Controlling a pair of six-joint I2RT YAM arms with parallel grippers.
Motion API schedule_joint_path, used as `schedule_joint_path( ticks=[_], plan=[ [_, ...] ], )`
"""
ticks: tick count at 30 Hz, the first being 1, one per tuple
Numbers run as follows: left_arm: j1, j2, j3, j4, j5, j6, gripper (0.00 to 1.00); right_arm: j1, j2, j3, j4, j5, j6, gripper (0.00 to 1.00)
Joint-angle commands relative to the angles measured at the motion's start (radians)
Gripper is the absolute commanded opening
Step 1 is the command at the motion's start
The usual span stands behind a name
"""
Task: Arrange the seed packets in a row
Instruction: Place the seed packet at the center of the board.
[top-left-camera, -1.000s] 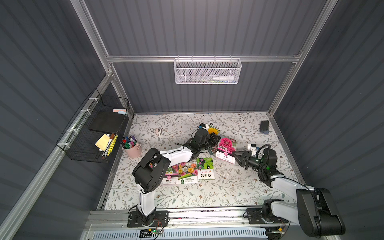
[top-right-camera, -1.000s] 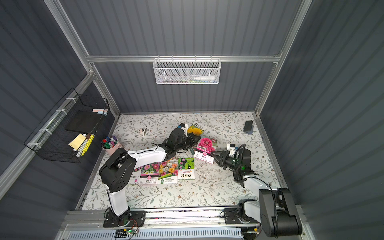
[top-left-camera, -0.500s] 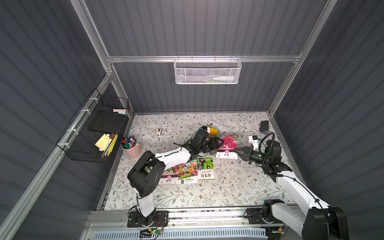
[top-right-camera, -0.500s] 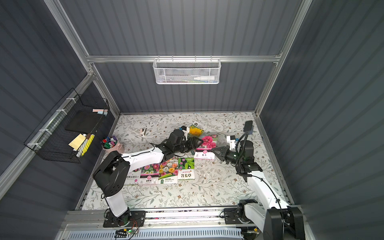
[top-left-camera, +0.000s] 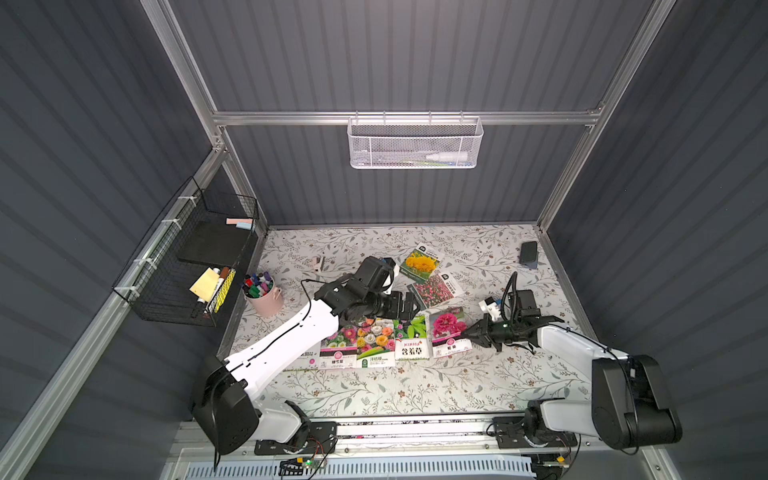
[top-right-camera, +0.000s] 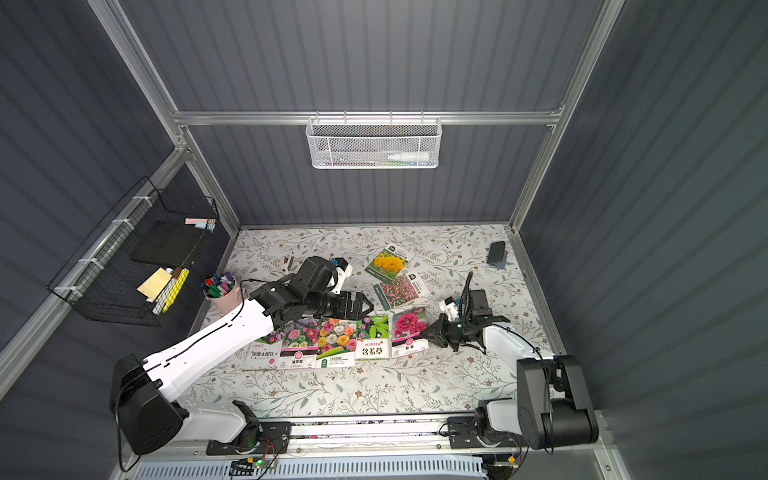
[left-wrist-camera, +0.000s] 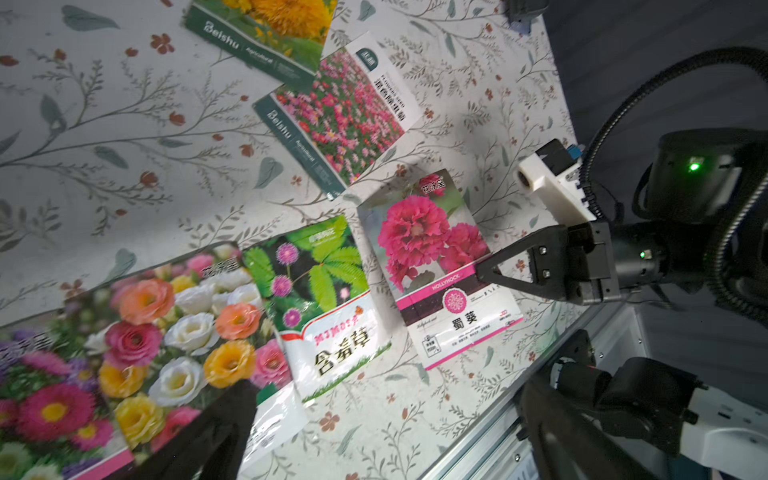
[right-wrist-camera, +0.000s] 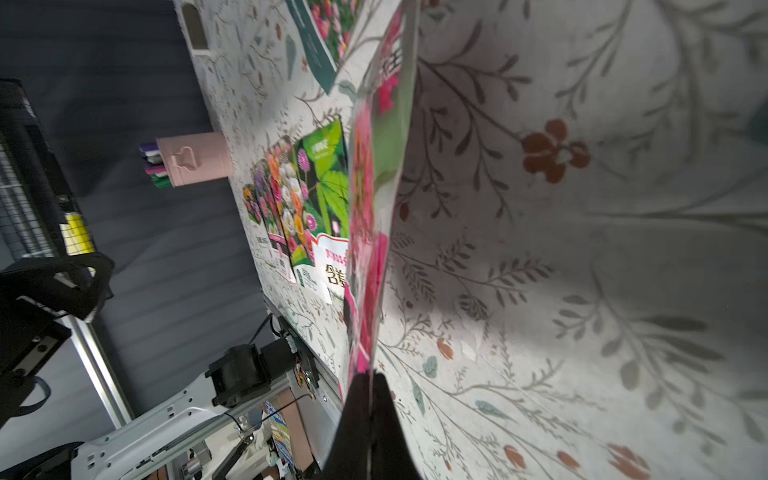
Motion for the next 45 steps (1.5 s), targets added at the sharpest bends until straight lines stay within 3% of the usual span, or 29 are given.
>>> schedule_joint_path(
  ticks=[1,10,34,45],
  plan=[
    [0.006,-0.024,-0.034,-0.094,-0.035,0.055,0.99,0.029,0.027,0.053,-0.085,0.065,-0.072,0.0],
    [0.008,-0.06,-0.062,-0.124,-0.041,0.079,1.0,0.09,0.103,0.108,-0.133,0.215,-0.096,0.0],
    [0.01,-0.059,-0.07,-0.121,-0.03,0.083,0.99,0.117,0.104,0.096,-0.096,0.231,-0.064,0.0],
    [0.01,-0.062,-0.078,-0.115,-0.028,0.08,0.99,0.122,0.101,0.09,-0.094,0.239,-0.052,0.27]
  ],
)
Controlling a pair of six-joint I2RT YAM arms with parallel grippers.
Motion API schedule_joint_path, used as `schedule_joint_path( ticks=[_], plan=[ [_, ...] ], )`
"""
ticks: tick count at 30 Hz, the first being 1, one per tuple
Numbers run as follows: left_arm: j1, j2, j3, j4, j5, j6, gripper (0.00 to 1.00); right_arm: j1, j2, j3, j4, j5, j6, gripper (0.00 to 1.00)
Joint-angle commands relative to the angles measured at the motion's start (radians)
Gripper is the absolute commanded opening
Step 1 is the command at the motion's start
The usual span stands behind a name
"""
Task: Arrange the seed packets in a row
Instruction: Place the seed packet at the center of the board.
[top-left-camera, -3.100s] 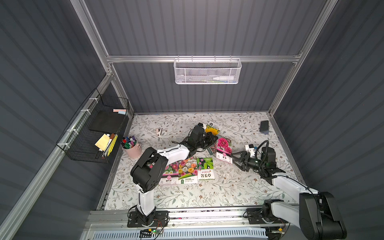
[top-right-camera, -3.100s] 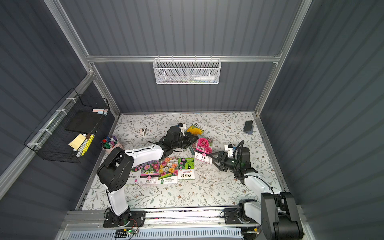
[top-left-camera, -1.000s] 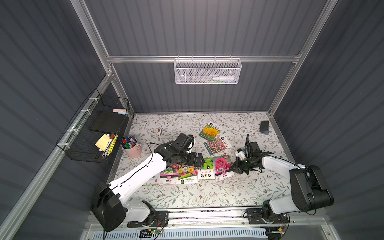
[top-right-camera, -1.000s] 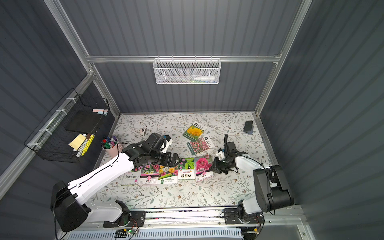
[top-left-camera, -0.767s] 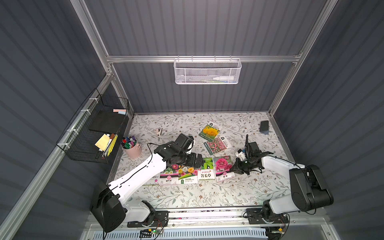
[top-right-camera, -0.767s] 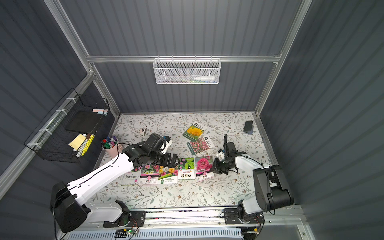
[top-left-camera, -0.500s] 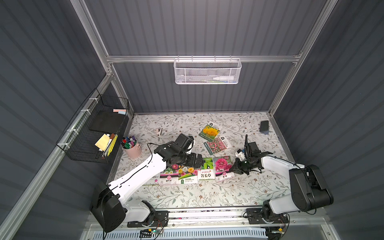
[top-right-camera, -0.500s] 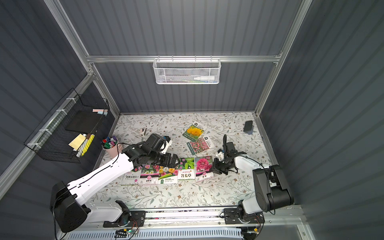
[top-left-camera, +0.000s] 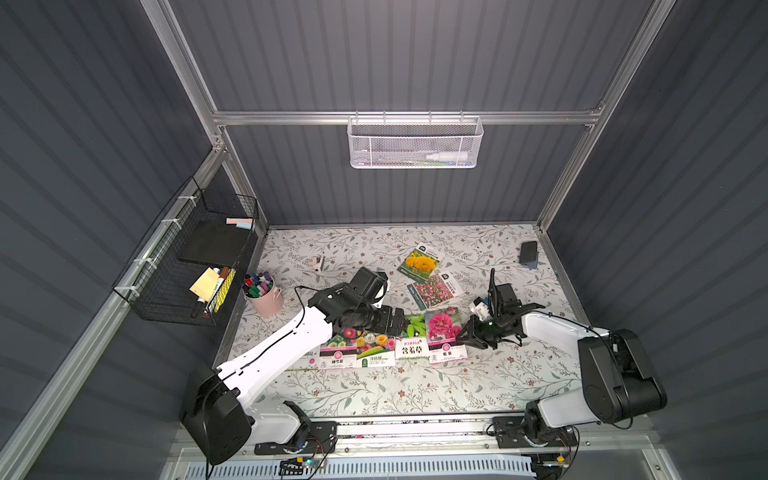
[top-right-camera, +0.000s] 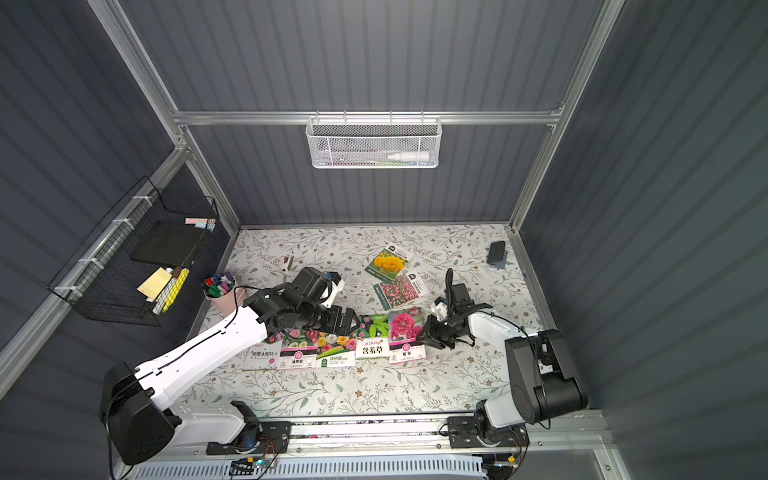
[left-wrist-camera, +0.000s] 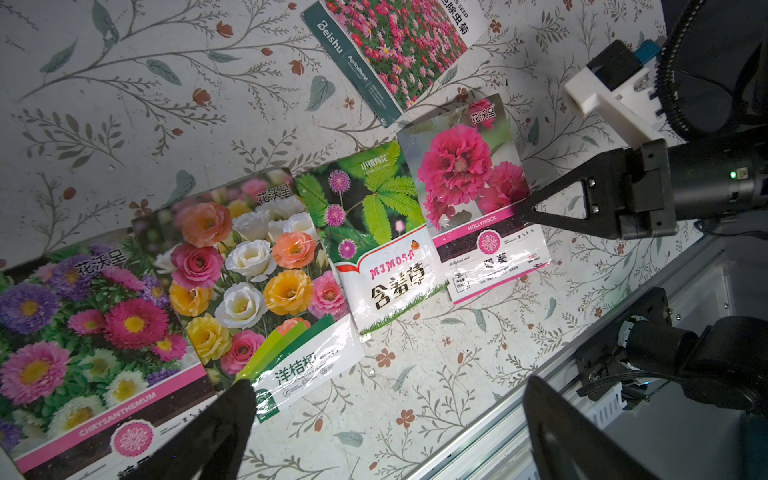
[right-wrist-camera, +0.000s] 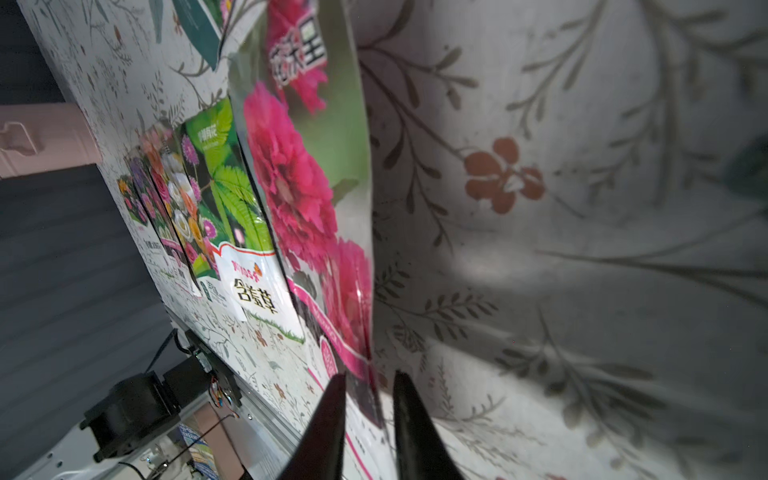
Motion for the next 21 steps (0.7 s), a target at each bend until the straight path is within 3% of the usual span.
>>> schedule_joint_path(
  ticks=[1,4,7,8,9,12,15,21],
  plan=[
    [0.005,-0.014,-0.011,-0.012,-0.002,0.011,1.0,0.004,-0.011,-0.007,-0.013,0.017,-0.003,0.27],
    [0.005,-0.016,-0.013,-0.012,0.0,0.012,0.99,0.004,-0.025,-0.008,-0.024,0.031,-0.003,0.33],
    [0.006,-0.017,-0.015,-0.011,-0.001,0.011,0.99,0.005,-0.036,-0.002,-0.045,0.06,-0.001,0.48],
    [0.005,-0.018,-0.016,-0.011,-0.001,0.011,0.99,0.004,-0.041,0.001,-0.056,0.077,0.001,0.57],
    [0.005,-0.018,-0.017,-0.012,0.001,0.011,0.99,0.004,-0.047,0.005,-0.058,0.095,0.001,0.76],
    [0.005,-0.016,-0.019,-0.014,-0.001,0.01,1.0,0.004,-0.062,0.018,-0.108,0.147,0.004,0.9],
    [0.005,0.007,-0.008,-0.015,-0.001,0.017,0.99,0.003,-0.082,0.035,-0.122,0.205,0.024,0.99],
    [0.009,0.179,0.12,-0.024,-0.018,0.089,0.99,0.001,-0.024,0.145,-0.069,0.225,0.087,0.99]
  ],
)
